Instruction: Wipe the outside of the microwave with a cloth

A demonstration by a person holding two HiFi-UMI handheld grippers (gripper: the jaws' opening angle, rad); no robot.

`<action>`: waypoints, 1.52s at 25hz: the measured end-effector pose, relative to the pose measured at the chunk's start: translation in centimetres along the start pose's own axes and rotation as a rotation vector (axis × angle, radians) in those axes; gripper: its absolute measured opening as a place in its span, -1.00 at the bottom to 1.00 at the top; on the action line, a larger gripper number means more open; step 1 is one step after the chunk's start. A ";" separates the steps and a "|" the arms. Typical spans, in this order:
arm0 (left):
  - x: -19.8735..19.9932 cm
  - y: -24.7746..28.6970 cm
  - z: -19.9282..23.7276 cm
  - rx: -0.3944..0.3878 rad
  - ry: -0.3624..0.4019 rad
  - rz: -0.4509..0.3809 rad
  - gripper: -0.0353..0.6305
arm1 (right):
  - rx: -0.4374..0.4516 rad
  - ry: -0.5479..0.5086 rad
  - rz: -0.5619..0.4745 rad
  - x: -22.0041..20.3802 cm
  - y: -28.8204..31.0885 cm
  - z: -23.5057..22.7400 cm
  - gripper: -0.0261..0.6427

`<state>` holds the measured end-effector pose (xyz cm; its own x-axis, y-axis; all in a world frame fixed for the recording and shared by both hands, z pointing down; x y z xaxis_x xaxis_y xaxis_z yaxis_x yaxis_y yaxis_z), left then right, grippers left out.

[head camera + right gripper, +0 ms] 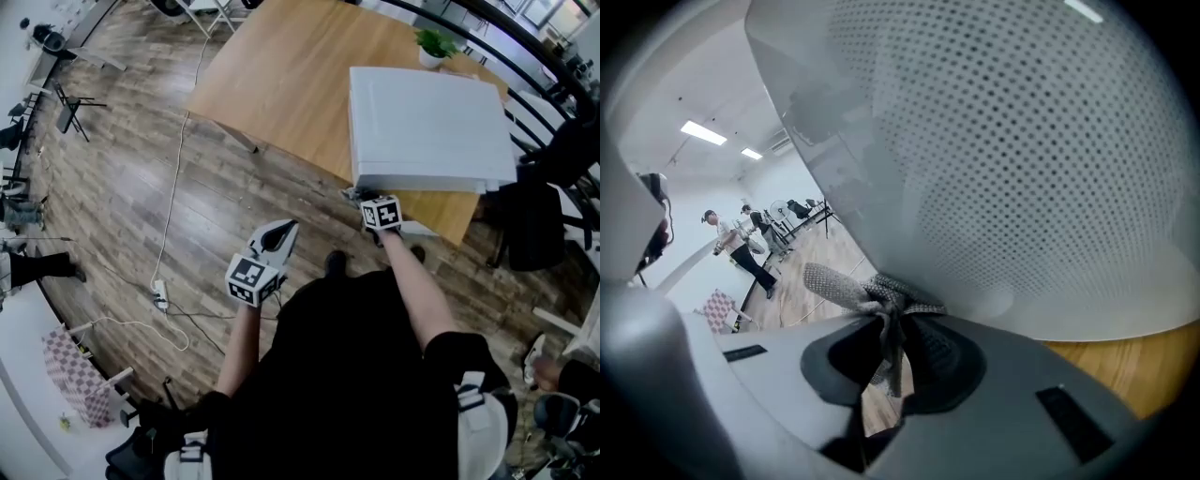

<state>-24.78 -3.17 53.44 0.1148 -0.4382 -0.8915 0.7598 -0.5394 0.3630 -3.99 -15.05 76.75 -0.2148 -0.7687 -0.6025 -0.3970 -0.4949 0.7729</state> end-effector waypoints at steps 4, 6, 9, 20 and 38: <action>0.1 -0.7 0.8 -0.012 0.013 0.006 -0.89 | 0.002 0.017 -0.023 0.2 -0.1 0.7 -0.79; 0.1 -1.0 1.2 -0.020 0.018 0.007 -0.89 | 0.002 0.033 -0.048 0.3 0.0 0.9 -0.79; -0.1 -1.0 1.6 -0.038 0.026 0.008 -0.89 | -0.007 0.048 -0.050 -0.1 -0.2 1.1 -0.79; -0.6 0.6 2.5 -0.136 0.029 0.009 -0.89 | -0.043 0.037 -0.102 -0.6 -5.2 -0.5 -0.79; 1.3 5.4 2.2 -0.302 0.091 0.013 -0.89 | -0.054 -0.107 -0.277 1.3 -19.0 -0.7 -0.80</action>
<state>-21.99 -8.22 54.86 0.1718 -0.3704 -0.9128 0.9120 -0.2906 0.2895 3.89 -6.90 61.38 -0.1985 -0.5559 -0.8072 -0.4060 -0.7030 0.5840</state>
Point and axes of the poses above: the fingertips, and each gripper's own axes: y forward along the fingers, z to its left, x out of its top, the point moved 5 cm from there along -y, backward along the fingers, and after that the axes turned 11 degrees about -x, right-handed, at the moved point
